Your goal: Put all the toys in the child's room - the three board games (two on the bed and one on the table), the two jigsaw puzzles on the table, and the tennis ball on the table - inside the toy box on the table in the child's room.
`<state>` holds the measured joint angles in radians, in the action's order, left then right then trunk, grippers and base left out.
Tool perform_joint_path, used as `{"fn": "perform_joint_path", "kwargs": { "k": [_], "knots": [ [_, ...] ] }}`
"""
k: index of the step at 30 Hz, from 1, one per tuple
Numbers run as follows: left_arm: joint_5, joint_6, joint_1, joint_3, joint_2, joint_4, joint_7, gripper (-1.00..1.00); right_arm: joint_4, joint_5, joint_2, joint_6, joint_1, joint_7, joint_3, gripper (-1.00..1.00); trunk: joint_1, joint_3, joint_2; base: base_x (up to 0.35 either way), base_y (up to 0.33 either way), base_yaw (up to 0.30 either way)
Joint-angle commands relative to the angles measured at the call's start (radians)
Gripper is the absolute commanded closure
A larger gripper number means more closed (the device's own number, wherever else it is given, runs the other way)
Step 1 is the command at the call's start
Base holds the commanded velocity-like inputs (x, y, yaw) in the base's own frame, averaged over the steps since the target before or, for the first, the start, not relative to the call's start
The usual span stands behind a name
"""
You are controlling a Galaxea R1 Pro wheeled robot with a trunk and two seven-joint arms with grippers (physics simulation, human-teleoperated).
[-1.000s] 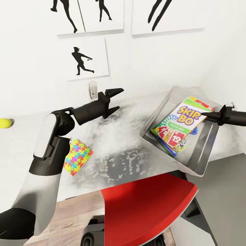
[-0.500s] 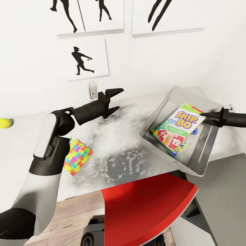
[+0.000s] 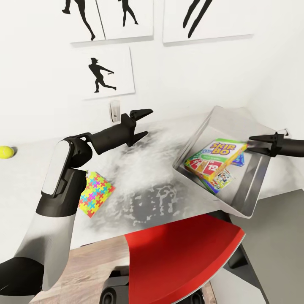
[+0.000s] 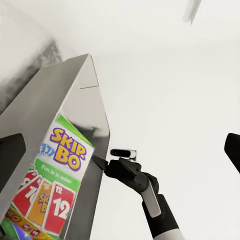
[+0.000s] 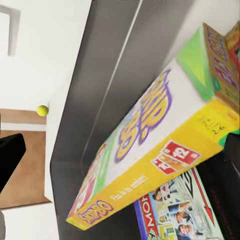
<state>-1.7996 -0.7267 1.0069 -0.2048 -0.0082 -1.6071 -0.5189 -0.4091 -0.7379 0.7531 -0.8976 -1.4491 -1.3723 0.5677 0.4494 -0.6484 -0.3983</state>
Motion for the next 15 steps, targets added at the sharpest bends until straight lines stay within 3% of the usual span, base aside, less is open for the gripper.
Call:
{"fn": "perform_joint_path", "kwargs": {
  "k": [1, 10, 15],
  "knots": [
    [-0.011, 0.0, 0.001, 0.001, -0.001, -0.001, -0.01, -1.0, 0.0, -0.005, 0.002, -0.007, -0.002, -0.003, 0.006, -1.0, 0.001, -0.001, -0.002, 0.0, 0.0, 0.0],
    [-0.011, 0.0, 0.0, 0.0, 0.0, -0.001, -0.01, -1.0, -0.003, -0.006, 0.006, -0.007, -0.005, -0.008, 0.004, -1.0, 0.001, -0.001, -0.002, 0.0, 0.0, 0.0],
    [-0.011, -0.001, 0.0, 0.0, 0.0, -0.001, -0.01, -1.0, -0.02, -0.009, 0.034, -0.008, -0.012, -0.009, 0.002, -1.0, 0.001, -0.001, -0.002, 0.0, 0.0, 0.0]
  ]
}}
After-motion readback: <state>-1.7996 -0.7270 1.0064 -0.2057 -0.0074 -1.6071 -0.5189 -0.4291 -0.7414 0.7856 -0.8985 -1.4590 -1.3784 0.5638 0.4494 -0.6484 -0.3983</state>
